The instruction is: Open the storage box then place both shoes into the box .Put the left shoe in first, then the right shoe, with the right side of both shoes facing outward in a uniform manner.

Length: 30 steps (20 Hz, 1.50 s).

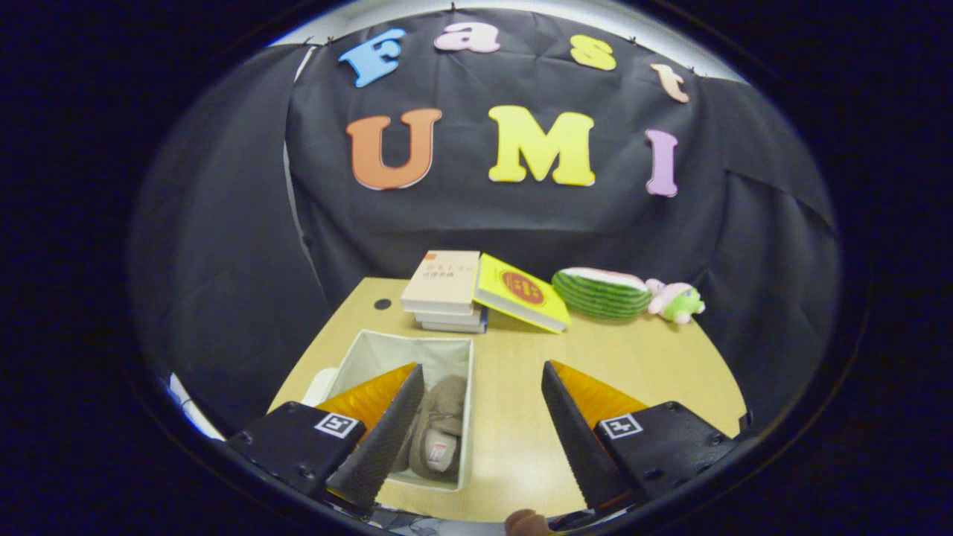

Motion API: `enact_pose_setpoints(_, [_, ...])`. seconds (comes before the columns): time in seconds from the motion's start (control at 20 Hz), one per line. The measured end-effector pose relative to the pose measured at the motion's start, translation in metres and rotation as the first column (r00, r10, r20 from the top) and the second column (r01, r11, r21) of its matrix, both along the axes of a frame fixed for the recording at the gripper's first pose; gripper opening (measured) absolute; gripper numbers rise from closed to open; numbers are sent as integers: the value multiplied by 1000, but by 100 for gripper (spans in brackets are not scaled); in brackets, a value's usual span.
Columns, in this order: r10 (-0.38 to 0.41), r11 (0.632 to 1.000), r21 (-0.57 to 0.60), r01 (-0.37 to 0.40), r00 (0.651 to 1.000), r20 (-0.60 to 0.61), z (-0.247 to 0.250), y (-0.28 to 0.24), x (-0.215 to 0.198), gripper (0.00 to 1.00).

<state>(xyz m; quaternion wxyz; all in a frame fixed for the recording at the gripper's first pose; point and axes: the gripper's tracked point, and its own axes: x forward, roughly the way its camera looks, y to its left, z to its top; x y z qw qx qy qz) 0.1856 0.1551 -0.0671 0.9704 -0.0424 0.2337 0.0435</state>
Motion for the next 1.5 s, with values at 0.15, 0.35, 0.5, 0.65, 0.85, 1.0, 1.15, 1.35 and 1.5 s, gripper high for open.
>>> enact_pose_setpoints(0.15, [-12,998,66,5,995,102,33,-20,-22,100])
enact_pose_setpoints(0.35, [-63,990,135,31,969,239,72,-65,-52,100])
enact_pose_setpoints(0.5, [-108,988,134,71,948,299,83,-102,-70,100])
enact_pose_setpoints(0.65, [-123,984,161,70,928,351,92,-122,-82,100])
enact_pose_setpoints(0.85, [-128,985,161,64,896,426,98,-144,-107,100])
enact_pose_setpoints(1.0, [-152,984,148,95,883,445,93,-162,-121,100])
enact_pose_setpoints(1.15, [-160,983,160,94,865,476,95,-172,-132,100])
enact_pose_setpoints(1.35, [-138,986,152,72,862,488,91,-172,-144,100])
enact_pose_setpoints(1.5, [-147,987,125,96,856,496,85,-181,-148,100])
